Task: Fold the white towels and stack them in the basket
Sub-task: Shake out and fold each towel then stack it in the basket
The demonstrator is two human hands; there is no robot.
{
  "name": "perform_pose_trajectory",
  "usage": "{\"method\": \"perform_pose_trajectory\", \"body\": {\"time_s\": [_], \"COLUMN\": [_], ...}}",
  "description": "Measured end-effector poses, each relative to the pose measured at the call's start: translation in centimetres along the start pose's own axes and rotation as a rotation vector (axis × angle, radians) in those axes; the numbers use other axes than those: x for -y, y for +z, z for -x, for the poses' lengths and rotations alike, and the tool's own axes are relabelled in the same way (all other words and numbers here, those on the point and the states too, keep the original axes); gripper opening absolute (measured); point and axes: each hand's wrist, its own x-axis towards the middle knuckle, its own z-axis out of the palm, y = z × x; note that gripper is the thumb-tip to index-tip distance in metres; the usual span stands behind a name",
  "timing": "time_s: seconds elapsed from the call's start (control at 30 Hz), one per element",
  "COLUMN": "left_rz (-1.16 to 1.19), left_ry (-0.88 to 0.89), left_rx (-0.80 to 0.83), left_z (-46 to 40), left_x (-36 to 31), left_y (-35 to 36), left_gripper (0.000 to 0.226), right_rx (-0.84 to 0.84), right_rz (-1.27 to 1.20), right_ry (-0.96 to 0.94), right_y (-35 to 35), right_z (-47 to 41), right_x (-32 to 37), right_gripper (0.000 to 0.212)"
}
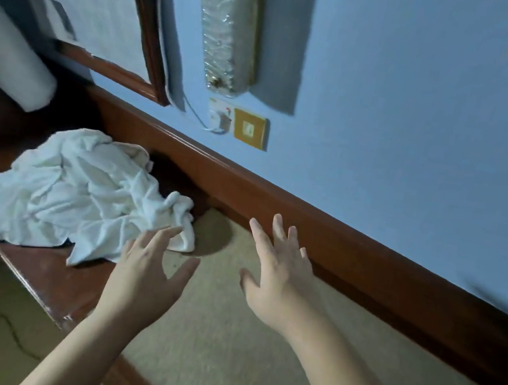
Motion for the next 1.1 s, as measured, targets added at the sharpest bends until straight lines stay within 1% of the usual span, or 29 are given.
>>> {"method": "perform_pose_trajectory", "body": {"time_s": [0.23,0.4,0.53,0.67,0.83,0.9,1.0,1.1], "left_rz": [0.001,-0.013,-0.083,-0.131,-0.074,-0.039,-0.027,-0.086], "left_ry": [-0.121,-0.185,-0.221,-0.292,-0.396,-0.442,-0.504,-0.497], "left_rx": [0.002,0.07,0.129,0.129,0.017,-0.004,0.02,0.021], "left_z": [-6.8,-13.4,-19.8,-26.0,-31.6,-33.6,-35.9,-37.3], "left_x": [10.5,17.7,23.2,28.4,33.1,34.6,36.6,38.2], "left_y": [-6.2,-7.7,-7.7,-7.5,-7.0,-6.8,-6.4,-5.7], "left_gripper": [0.062,0.061,0.066,0.071,0.08,0.076,0.064,0.053], "right_rx": [0.177,0.29,0.366,0.432,0.454,0.463,0.463,0.491], "right_rz": [0.011,0.073,0.114,0.164,0.212,0.189,0.135,0.084], "right_ry": [-0.057,-0.04,0.015,0.039,0.046,0.069,0.137,0.233], "right_y": [4.8,8.2,11.7,15.2,18.0,19.2,21.4,23.6], "right_z": [-10.8,-17.8,-23.3,-28.7,-35.8,-38.6,-42.1,-44.5], "right_x": [12.0,18.0,20.3,22.1,24.2,24.8,25.2,25.2], "right_gripper": [0.081,0.074,0.072,0.071,0.069,0.071,0.079,0.085]}}
